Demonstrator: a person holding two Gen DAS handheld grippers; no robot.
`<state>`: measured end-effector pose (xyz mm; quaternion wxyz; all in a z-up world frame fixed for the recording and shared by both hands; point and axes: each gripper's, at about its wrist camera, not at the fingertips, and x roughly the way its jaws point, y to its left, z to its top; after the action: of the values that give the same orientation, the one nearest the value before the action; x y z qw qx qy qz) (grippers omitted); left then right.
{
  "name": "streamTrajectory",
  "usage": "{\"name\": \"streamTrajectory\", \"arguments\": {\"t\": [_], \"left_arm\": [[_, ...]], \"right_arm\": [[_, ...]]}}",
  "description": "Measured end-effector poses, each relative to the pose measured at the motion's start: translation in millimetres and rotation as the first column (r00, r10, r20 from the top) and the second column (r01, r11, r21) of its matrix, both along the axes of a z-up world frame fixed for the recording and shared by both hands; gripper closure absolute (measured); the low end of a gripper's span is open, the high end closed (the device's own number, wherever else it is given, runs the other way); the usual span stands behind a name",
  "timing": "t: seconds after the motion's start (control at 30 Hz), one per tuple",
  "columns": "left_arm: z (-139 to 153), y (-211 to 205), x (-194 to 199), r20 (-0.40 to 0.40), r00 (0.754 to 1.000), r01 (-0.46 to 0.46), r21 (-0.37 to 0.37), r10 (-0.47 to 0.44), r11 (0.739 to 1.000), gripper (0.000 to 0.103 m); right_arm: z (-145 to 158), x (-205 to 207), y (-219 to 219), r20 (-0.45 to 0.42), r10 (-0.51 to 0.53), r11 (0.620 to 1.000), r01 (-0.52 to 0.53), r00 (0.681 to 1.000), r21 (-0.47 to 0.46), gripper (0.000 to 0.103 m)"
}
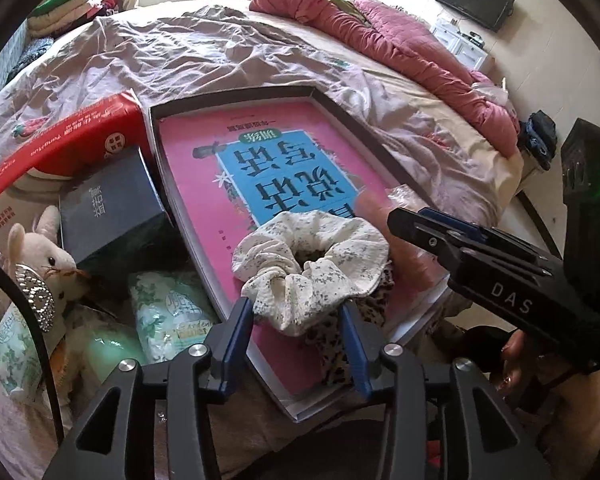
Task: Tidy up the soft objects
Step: 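Open the left tool to release the floral cloth while the right releases the pink case, then move both open tools back toward the pile of soft items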
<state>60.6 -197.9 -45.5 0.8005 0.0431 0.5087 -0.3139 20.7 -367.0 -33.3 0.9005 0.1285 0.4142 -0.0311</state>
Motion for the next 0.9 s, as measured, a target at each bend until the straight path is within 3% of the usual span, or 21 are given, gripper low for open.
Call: {"name": "streamTrajectory", "arguments": {"t": [0.4,0.53,0.9], "left_arm": [[13.4,5.4,-4.3,0.031,0.999,-0.021,-0.019,0.022,1.000,0.046],[20.3,10.6,-6.5,0.057,0.997,-0.043,-0.014,0.044,0.999,0.040],[36.5,23.7,-14.4,0.120,0.989,-0.091,0.008,0.089,0.996,0.034]], "right_arm": [[15.6,-5.2,3.2,0.030,0.003,1.000,-0.003,1.000,-0.010,0.059],[21.2,-6.8,5.1,0.041,-0.008,0.999,0.009,0.999,-0.031,0.050],[33.4,-11.5,7.9,0.068,-0.016,0.999,0.019,0.998,-0.051,0.043]]}}
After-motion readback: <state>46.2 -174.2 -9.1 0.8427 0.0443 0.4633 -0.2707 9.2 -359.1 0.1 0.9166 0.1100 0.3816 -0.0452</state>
